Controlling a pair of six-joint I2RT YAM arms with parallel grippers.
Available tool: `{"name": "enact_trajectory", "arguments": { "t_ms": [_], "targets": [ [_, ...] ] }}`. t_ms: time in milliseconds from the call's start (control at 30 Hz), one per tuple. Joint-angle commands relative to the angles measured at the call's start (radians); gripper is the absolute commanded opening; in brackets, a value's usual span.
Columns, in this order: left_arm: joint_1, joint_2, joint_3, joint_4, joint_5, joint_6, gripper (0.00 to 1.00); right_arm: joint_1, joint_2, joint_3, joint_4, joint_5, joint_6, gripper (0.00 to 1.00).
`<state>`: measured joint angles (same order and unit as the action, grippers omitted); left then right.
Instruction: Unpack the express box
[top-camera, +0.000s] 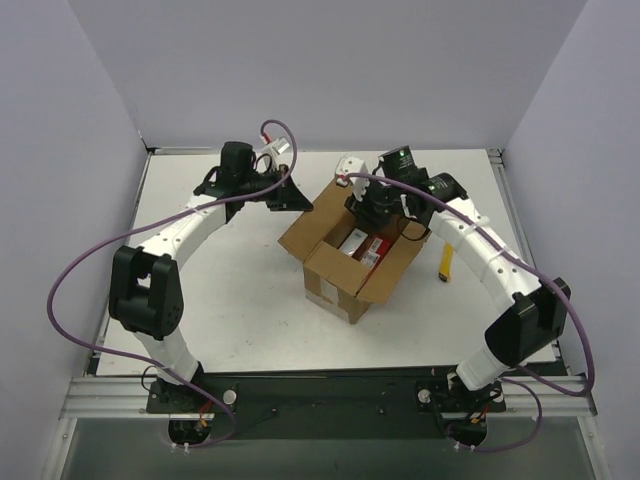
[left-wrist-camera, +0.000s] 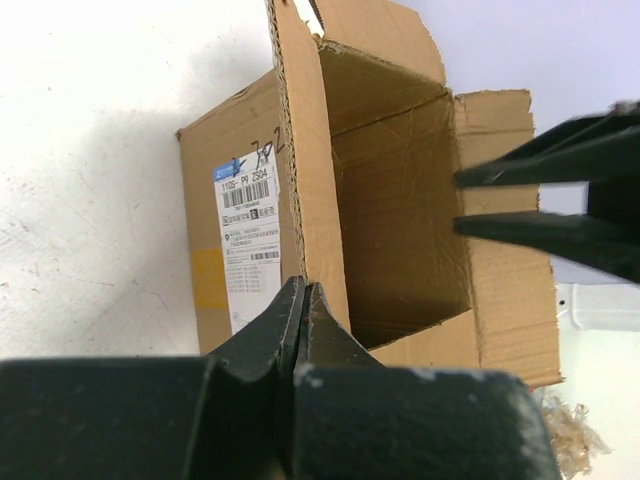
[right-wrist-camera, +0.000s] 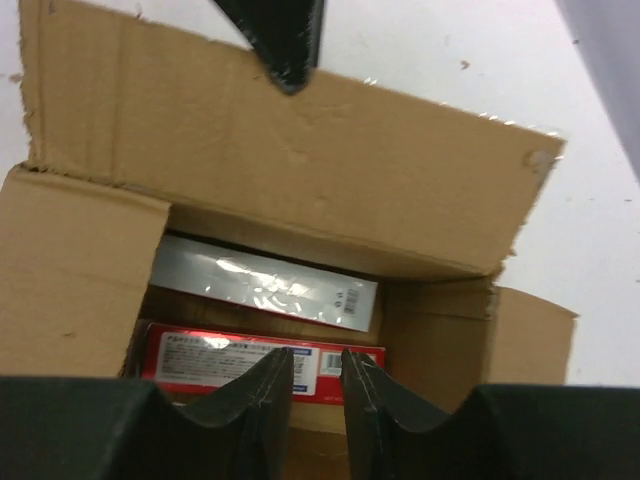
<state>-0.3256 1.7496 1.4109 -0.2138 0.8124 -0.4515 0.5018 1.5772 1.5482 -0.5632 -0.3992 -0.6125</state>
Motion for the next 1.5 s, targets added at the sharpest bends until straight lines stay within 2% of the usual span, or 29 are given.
{"name": "enact_trajectory", "arguments": {
  "t_ms": [0,200,300,500,567,633,700,800,933,1100,1200,1333,1467],
  "targets": [
    [0.016,-0.019,0.051,0.109,-0.015,-0.058,0.00,0.000,0.058,-0.085,-0.007,-0.076,0.002,0.25],
    [0.022,-0.010,0.051,0.188,-0.021,-0.130,0.00,0.037,0.127,-0.089,-0.006,-0.061,0.032,0.23],
    [0.022,-0.010,0.053,0.198,-0.041,-0.148,0.00,0.037,0.132,-0.025,-0.007,-0.090,0.123,0.18],
    [0.022,0.001,0.066,0.200,-0.078,-0.156,0.00,0.037,0.093,0.134,-0.027,-0.214,0.298,0.18],
    [0.022,0.011,0.077,0.198,-0.085,-0.165,0.00,0.038,0.093,0.159,-0.033,-0.253,0.396,0.20],
    [0.022,0.024,0.085,0.230,-0.084,-0.177,0.00,0.049,0.093,0.156,-0.046,-0.266,0.459,0.28],
    [0.023,0.031,0.092,0.241,-0.081,-0.188,0.00,0.061,0.086,0.116,-0.052,-0.267,0.465,0.29],
    [0.028,0.042,0.099,0.258,-0.067,-0.210,0.00,0.072,0.055,0.063,-0.014,-0.147,0.450,0.28],
    [0.028,0.042,0.092,0.263,-0.062,-0.217,0.00,0.028,0.084,0.110,0.011,-0.035,0.408,0.24],
    [0.025,0.033,0.071,0.268,-0.058,-0.214,0.00,-0.040,0.145,0.139,0.029,0.008,0.401,0.19],
    [0.025,0.021,0.063,0.264,-0.062,-0.210,0.00,-0.037,0.170,0.107,0.028,0.048,0.352,0.19],
    [0.025,0.011,0.060,0.260,-0.073,-0.204,0.00,0.012,0.178,0.033,0.000,0.040,0.283,0.20],
    [0.025,0.002,0.054,0.249,-0.082,-0.197,0.00,0.046,0.161,0.004,-0.017,-0.048,0.322,0.21]
  ]
}}
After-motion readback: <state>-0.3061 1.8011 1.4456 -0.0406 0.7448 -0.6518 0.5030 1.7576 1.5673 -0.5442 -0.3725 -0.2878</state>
